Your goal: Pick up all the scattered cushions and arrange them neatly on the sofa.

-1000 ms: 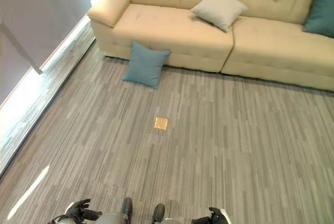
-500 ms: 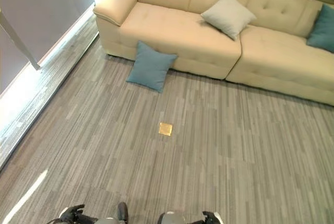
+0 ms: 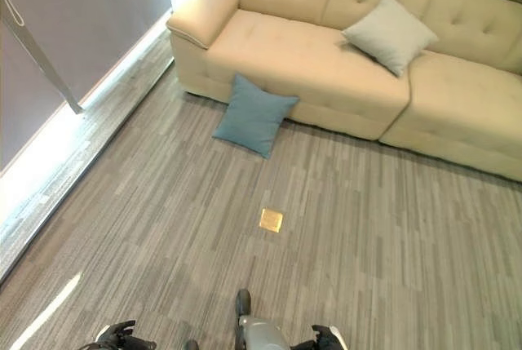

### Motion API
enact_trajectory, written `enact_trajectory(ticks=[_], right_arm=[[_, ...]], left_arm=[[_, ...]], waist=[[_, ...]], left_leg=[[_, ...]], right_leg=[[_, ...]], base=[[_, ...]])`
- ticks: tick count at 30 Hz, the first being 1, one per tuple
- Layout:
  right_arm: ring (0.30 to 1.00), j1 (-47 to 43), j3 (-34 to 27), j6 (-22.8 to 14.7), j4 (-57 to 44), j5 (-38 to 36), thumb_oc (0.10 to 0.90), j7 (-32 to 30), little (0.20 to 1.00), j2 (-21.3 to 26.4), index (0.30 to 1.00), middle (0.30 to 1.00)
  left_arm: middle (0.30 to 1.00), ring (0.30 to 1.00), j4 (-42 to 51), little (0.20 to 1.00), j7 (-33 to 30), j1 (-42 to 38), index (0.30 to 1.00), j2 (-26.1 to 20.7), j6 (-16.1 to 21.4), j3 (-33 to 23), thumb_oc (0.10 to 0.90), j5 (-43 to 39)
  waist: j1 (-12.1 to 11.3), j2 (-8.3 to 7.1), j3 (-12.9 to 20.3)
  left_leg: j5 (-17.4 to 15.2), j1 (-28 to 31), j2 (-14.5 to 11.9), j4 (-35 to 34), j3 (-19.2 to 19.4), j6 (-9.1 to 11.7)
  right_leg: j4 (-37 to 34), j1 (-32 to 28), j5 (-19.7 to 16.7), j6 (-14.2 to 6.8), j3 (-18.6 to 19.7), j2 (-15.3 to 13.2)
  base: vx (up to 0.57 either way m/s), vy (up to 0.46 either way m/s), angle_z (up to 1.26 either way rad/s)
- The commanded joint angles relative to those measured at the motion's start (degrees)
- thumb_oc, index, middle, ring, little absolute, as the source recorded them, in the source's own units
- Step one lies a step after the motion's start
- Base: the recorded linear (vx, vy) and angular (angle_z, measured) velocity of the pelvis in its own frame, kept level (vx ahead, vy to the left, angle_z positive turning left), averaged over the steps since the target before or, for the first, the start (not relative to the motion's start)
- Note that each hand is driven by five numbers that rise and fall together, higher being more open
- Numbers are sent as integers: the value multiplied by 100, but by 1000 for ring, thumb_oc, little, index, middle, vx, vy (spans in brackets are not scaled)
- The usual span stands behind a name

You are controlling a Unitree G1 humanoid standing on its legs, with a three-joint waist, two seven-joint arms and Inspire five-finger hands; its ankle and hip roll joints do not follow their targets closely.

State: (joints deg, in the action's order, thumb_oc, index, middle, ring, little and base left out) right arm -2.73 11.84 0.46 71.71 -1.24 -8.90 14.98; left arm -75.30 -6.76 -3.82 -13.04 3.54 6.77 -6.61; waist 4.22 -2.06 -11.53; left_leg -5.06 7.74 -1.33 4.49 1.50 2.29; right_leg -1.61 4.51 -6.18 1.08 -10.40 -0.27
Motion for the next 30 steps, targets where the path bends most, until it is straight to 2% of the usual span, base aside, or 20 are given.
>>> enact_trajectory(ticks=[1, 2, 4, 5, 6, 7, 10, 13, 15, 16, 18, 19, 20, 21, 23, 25, 26, 27, 28, 30], right_arm=[[900, -116, 40, -130, 208, -154, 800, -99, 900, 247, 900, 900], [900, -121, 42, -100, 236, -222, 800, -105, 900, 259, 900, 900], [900, -119, 47, -97, 236, -227, 800, -114, 900, 258, 900, 900], [900, -124, 67, -102, 240, -231, 800, -118, 900, 265, 900, 900], [900, -118, 93, -95, 252, -201, 800, -122, 900, 262, 900, 900], [900, -115, 93, -95, 251, -201, 800, -122, 900, 262, 900, 900], [900, -130, 144, -101, 251, -156, 800, -142, 900, 283, 900, 900], [900, -125, 147, -95, 260, -139, 800, -158, 900, 285, 900, 900], [900, -64, 100, -84, 267, -117, 800, -119, 900, 261, 900, 900], [900, -51, 64, -86, 266, -89, 800, -109, 900, 221, 900, 900], [900, -60, 71, -87, 261, -74, 800, -100, 900, 212, 900, 900], [900, -84, 124, -72, 240, 28, 800, -61, 900, 195, 900, 900], [900, -127, 151, -63, 177, 47, 800, -69, 900, 197, 900, 900], [900, -159, 164, -61, 127, 41, 800, -62, 900, 193, 900, 900], [900, -169, 180, -84, 43, 41, 800, -63, 900, 177, 900, 900], [900, -170, 189, -97, 14, 42, 800, -65, 900, 168, 900, 900], [900, -210, 216, -88, 5, 64, 800, -68, 900, 178, 900, 900], [900, -222, 234, -76, 4, 70, 800, -61, 900, 187, 900, 900], [900, -222, 234, -76, 4, 70, 800, -61, 900, 188, 900, 900], [900, -250, 283, -43, 25, 151, 800, -53, 900, 217, 900, 900]], left_arm=[[900, 900, 220, 900, 22, -214, 900, -210, 137, 272, 800, 74], [900, 900, 267, 900, 16, -252, 900, -195, 125, 305, 800, 30], [900, 900, 262, 900, 16, -248, 900, -188, 119, 307, 800, 19], [900, 900, 252, 900, 20, -236, 900, -181, 122, 314, 800, 17], [900, 900, 237, 900, 21, -213, 900, -171, 101, 327, 800, 44], [900, 900, 238, 900, 21, -210, 900, -170, 101, 327, 800, 45], [900, 900, 218, 900, 21, -175, 900, -172, 120, 318, 800, 23], [900, 900, 191, 900, 13, -159, 900, -171, 115, 339, 800, 21], [900, 900, 144, 900, 39, -73, 900, -165, 83, 278, 800, 35], [900, 900, 91, 900, 42, -40, 900, -156, 50, 226, 800, 54], [900, 900, 86, 900, 39, -45, 900, -166, 41, 231, 800, 75], [900, 900, 111, 900, 27, -69, 900, -194, 33, 255, 800, 101], [900, 900, 165, 900, 18, -99, 900, -222, 28, 262, 800, 72], [900, 900, 202, 900, 14, -126, 900, -239, 26, 272, 800, 57], [900, 900, 230, 900, 7, -134, 900, -261, 37, 264, 800, 35], [900, 900, 254, 900, 13, -132, 900, -267, 43, 240, 800, -12], [900, 900, 274, 900, 10, -170, 900, -278, 44, 221, 800, -50], [900, 900, 276, 900, 17, -171, 900, -280, 36, 226, 800, -34], [900, 900, 276, 900, 17, -171, 900, -280, 36, 226, 800, -34], [900, 900, 243, 900, 17, -174, 900, -280, 55, 245, 800, 13]], waist=[[22, -295, 1], [-50, -382, -61], [-90, -398, -70], [-126, -416, -46], [-175, -388, 4], [-176, -393, -6], [-361, -273, 19], [-404, -261, 20], [-404, -237, 157], [-430, -256, 228], [-434, -246, 255], [-411, -232, 215], [-364, -219, 137], [-343, -188, 115], [-313, -92, 61], [-286, -50, 51], [-206, -21, 63], [-157, -29, 34], [-154, -29, 28], [-44, -79, -12]], left_leg=[[150, -825, 353, 1780, 318, 251], [151, -1242, 250, 2076, 528, 150], [99, -1440, 235, 2085, 576, 101], [15, -1614, 245, 1874, 595, 37], [-45, -1691, 263, 1240, 590, -40], [-39, -1663, 272, 1217, 592, -42], [643, -2014, 315, 250, 237, 32], [834, -2191, 286, 181, 228, 79], [803, -1969, 272, -48, 298, -16], [713, -1827, 363, -62, 342, -107], [675, -1754, 374, -82, 356, -141], [504, -1458, 450, -128, 402, -304], [415, -1279, 484, -140, 425, -401], [367, -1209, 471, -148, 445, -450], [210, -1012, 428, -137, 463, -524], [129, -858, 421, -174, 447, -544], [28, -625, 431, -293, 372, -530], [-19, -521, 453, -323, 323, -517], [-19, -515, 453, -325, 321, -517], [-159, -242, 552, -418, 204, -491]], right_leg=[[251, -194, 513, -394, 298, -148], [196, -387, 633, -320, 302, -203], [173, -464, 675, -319, 314, -211], [116, -530, 725, -345, 352, -221], [62, -629, 829, -386, 381, -184], [61, -646, 835, -390, 382, -192], [6, -953, 1073, -373, 605, 14], [51, -1094, 1192, -366, 707, 46], [205, -1203, 1341, -399, 784, 42], [636, -1203, 1374, -520, 787, -96], [923, -1100, 1305, -574, 789, -131], [1921, -660, 826, -786, 772, -312], [2467, -379, 491, -870, 756, -419], [2726, -245, 303, -878, 738, -448], [3192, 32, 260, -835, 583, -523], [3298, 222, 328, -770, 468, -563], [2889, 570, 485, -695, 317, -468], [2653, 579, 563, -704, 295, -447], [2651, 571, 563, -704, 292, -447], [1792, 852, 521, -712, 147, -315]], base=[[204, -190, 19], [163, -134, 5], [157, -57, 0], [342, 3, 11], [300, 16, 2], [307, 46, 0], [296, 69, -11], [227, 78, -43], [371, 188, -31], [437, 252, -41], [263, 185, -44], [237, 198, -45], [317, 247, -40], [228, 164, -13], [254, 150, 6], [279, 94, 13], [337, 37, -2], [335, 38, -16], [229, -4, -12], [417, -32, -4]])
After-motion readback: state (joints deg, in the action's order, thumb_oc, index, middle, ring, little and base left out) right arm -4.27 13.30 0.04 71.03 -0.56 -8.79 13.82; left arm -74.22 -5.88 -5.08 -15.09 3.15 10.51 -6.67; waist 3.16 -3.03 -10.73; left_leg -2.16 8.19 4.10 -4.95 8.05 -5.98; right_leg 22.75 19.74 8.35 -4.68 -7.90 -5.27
